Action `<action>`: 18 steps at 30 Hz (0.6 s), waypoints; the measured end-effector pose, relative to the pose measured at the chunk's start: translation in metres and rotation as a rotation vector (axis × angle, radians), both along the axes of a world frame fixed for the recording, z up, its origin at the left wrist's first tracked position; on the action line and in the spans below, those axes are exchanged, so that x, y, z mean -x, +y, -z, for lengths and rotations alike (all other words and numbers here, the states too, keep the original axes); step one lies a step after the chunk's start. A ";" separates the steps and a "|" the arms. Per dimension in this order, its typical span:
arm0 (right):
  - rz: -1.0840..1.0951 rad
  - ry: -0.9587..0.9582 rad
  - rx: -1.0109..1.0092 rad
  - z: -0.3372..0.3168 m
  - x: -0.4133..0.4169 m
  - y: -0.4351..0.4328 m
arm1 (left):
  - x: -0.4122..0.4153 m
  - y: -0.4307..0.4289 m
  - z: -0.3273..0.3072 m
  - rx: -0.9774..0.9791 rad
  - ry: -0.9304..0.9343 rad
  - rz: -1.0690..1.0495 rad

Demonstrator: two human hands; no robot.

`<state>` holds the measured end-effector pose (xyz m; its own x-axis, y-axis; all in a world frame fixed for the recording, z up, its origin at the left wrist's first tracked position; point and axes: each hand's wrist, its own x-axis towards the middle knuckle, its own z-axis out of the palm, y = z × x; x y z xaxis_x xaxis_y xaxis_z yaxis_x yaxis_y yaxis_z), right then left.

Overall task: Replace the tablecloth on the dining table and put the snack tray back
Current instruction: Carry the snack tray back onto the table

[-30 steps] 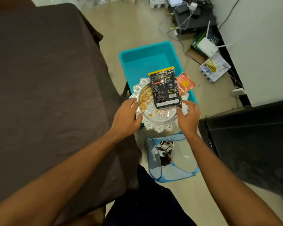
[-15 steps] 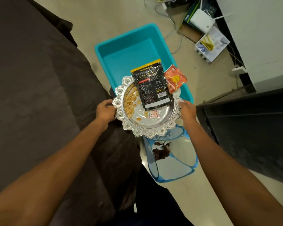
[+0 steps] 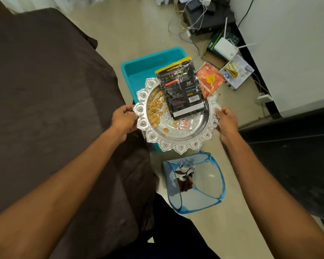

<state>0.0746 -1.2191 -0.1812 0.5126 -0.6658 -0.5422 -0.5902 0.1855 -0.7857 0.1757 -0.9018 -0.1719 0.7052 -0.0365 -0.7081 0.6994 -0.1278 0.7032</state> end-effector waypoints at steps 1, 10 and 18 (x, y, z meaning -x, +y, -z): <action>-0.005 -0.005 0.013 -0.010 0.000 0.004 | 0.001 0.006 -0.008 0.011 -0.008 0.000; -0.144 -0.259 0.022 -0.127 -0.053 0.081 | -0.013 0.099 -0.112 0.117 -0.176 -0.092; -0.359 -0.381 0.008 -0.212 -0.119 0.193 | -0.014 0.218 -0.200 0.167 -0.343 -0.308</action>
<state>0.1939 -1.0256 0.0312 0.8691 -0.4156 -0.2681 -0.2872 0.0173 -0.9577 0.1897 -0.6833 0.0286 0.8928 0.1174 -0.4349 0.4111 0.1824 0.8932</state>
